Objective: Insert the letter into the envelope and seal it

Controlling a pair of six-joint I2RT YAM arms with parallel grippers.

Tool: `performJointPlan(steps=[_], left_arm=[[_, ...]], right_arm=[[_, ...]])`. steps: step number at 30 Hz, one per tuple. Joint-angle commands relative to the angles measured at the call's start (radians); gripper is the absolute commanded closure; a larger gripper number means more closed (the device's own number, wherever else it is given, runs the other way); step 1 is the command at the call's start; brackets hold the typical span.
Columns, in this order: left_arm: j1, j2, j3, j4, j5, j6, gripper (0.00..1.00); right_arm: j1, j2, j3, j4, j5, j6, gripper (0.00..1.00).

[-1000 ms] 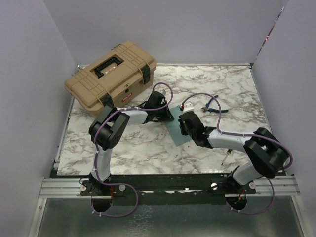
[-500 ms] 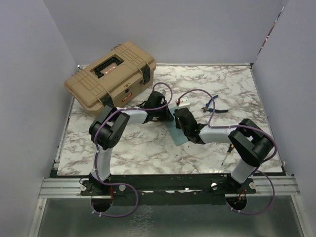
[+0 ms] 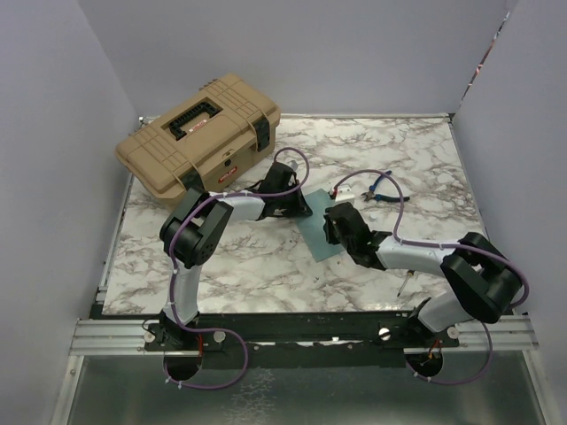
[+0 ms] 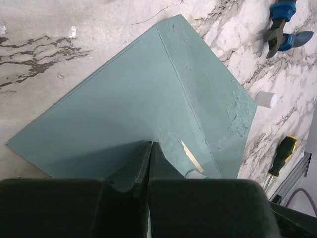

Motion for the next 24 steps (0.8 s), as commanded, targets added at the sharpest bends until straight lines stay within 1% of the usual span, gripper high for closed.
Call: performJointPlan(steps=[1, 2, 5, 7, 10, 12, 15, 20, 24], left_arm=[[0.017, 0.073, -0.022, -0.165, -0.08, 0.037, 1.0], [0.017, 0.073, -0.021, -0.165, -0.08, 0.037, 1.0], [0.016, 0.069, -0.017, -0.165, -0.071, 0.036, 1.0], [0.016, 0.068, -0.015, -0.166, -0.066, 0.036, 1.0], [0.017, 0.068, -0.014, -0.168, -0.061, 0.037, 1.0], [0.017, 0.066, -0.013, -0.174, -0.062, 0.041, 1.0], [0.017, 0.055, -0.01, -0.178, -0.066, 0.049, 1.0], [0.016, 0.052, 0.018, -0.186, -0.066, 0.059, 1.0], [0.015, 0.037, 0.068, -0.188, -0.041, 0.073, 1.0]], right_arm=[[0.004, 0.031, -0.003, -0.052, -0.031, 0.012, 1.0], [0.004, 0.06, 0.008, -0.04, -0.02, 0.007, 1.0], [0.004, 0.166, 0.036, 0.072, 0.01, -0.006, 1.0], [0.005, 0.232, 0.074, 0.094, 0.031, 0.003, 1.0], [0.005, 0.271, 0.114, 0.099, 0.065, 0.014, 1.0], [0.005, 0.239, 0.113, 0.074, 0.073, 0.019, 1.0], [0.005, 0.133, 0.077, 0.009, 0.071, 0.023, 1.0], [0.004, -0.07, 0.021, -0.14, -0.003, 0.035, 1.0], [0.004, -0.173, 0.074, -0.241, -0.017, 0.053, 1.0]])
